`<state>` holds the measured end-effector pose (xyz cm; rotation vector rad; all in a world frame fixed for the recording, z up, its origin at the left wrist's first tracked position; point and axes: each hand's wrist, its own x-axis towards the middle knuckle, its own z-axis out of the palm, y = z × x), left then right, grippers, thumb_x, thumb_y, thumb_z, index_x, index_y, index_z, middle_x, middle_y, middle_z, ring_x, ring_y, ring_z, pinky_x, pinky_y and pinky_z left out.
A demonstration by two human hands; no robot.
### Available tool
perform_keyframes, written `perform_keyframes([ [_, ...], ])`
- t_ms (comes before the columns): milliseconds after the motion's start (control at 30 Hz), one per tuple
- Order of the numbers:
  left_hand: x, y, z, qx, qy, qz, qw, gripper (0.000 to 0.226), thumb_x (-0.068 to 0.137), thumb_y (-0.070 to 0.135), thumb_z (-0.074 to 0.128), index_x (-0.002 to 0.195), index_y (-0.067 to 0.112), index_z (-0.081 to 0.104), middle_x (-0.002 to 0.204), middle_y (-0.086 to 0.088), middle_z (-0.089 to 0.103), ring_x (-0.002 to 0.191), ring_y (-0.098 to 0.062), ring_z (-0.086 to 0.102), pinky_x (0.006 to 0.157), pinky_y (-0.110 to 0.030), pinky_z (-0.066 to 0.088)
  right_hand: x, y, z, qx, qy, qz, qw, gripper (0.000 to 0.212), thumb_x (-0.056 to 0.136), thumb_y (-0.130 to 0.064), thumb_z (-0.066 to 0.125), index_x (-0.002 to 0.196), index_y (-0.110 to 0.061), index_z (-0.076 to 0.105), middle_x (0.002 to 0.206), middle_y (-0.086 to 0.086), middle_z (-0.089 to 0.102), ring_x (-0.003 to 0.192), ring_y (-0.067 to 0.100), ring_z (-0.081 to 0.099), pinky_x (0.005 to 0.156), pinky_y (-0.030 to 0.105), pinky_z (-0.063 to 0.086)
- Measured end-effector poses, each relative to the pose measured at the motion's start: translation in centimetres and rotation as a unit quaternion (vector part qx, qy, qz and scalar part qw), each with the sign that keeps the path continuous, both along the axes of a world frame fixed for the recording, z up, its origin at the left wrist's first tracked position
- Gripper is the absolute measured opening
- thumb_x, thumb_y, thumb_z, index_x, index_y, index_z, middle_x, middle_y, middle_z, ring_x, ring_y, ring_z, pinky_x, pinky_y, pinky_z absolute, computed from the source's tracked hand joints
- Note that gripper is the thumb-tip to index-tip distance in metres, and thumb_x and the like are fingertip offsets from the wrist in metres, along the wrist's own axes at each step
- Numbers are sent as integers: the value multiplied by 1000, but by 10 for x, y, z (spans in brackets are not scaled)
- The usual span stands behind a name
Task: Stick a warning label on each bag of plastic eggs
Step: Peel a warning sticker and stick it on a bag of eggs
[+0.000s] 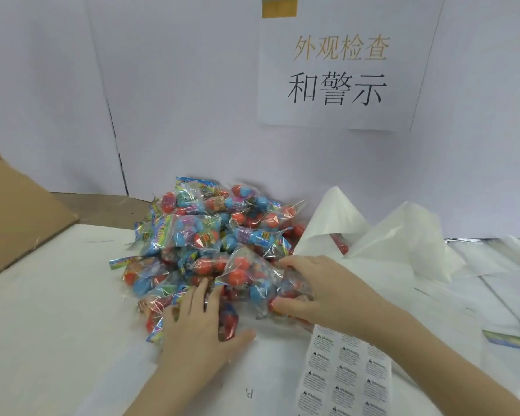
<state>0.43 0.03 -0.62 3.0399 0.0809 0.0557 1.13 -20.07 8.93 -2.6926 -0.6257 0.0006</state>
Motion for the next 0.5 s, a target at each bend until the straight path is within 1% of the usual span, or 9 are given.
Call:
perform_keyframes([
  [33, 0, 1, 0, -5, -22, -7, 1000, 95, 74, 85, 25, 148, 31, -1, 157, 9, -9, 144, -10, -3, 113, -41, 7, 5, 5, -6, -90, -12, -9, 996, 70, 83, -61, 52, 140, -27, 31, 138, -8, 43, 124, 13, 39, 100, 29, 32],
  [100, -1, 1, -2, -10, -27, -12, 999, 95, 74, 85, 25, 148, 31, -1, 157, 9, -11, 144, -10, -3, 112, -40, 7, 12, 6, -27, -185, -11, -18, 983, 83, 81, -68, 47, 145, -19, 25, 144, -1, 36, 130, 19, 34, 106, 34, 26],
  [167, 1, 4, -4, -15, -45, -10, 999, 92, 76, 83, 27, 147, 31, 1, 157, 10, -11, 143, -10, -4, 111, -40, 6, 15, 8, -47, -227, -53, -5, 973, 80, 86, -63, 44, 145, -14, 24, 149, 1, 32, 134, 19, 30, 108, 35, 22],
  [233, 5, 4, -5, -31, -52, -14, 998, 89, 77, 80, 31, 146, 31, 6, 157, 10, -9, 143, -10, -3, 111, -41, 7, 15, 8, -60, -228, -104, -4, 968, 66, 93, -47, 44, 145, -11, 25, 150, 6, 32, 134, 19, 32, 106, 33, 23],
  [267, 8, 4, -4, -36, -54, -14, 998, 87, 78, 79, 33, 146, 31, 9, 157, 10, -7, 143, -11, -2, 111, -41, 7, 15, 6, -63, -228, -125, 4, 966, 57, 93, -39, 46, 141, -10, 35, 143, 8, 43, 128, 18, 41, 102, 31, 30],
  [333, 15, 4, -1, -38, -58, -17, 997, 84, 79, 77, 35, 145, 30, 15, 156, 10, -2, 143, -11, 0, 112, -42, 6, 12, 3, -62, -244, -168, 33, 955, 37, 76, -33, 65, 108, -17, 67, 99, -1, 69, 92, 12, 64, 83, 24, 46],
  [367, 17, 4, 0, -40, -66, -17, 997, 83, 79, 78, 35, 144, 31, 16, 156, 10, 2, 142, -10, 2, 112, -41, 7, 10, 2, -62, -240, -194, 54, 950, 26, 65, -31, 72, 88, -19, 72, 78, -7, 70, 75, 9, 65, 75, 21, 49],
  [400, 19, 4, 0, -43, -78, -20, 996, 83, 78, 79, 34, 144, 31, 17, 154, 10, 7, 141, -10, 5, 111, -40, 7, 9, 0, -63, -234, -217, 69, 945, 20, 58, -27, 74, 77, -20, 72, 66, -9, 67, 65, 8, 64, 74, 21, 49],
  [500, 20, 6, -1, -57, -97, -26, 993, 92, 66, 85, 18, 143, 34, 16, 150, 14, 11, 139, -8, 8, 109, -35, 7, 6, -5, -54, -188, -214, 51, 957, 18, 55, -24, 77, 71, -24, 69, 56, -10, 62, 57, 8, 60, 79, 24, 41],
])
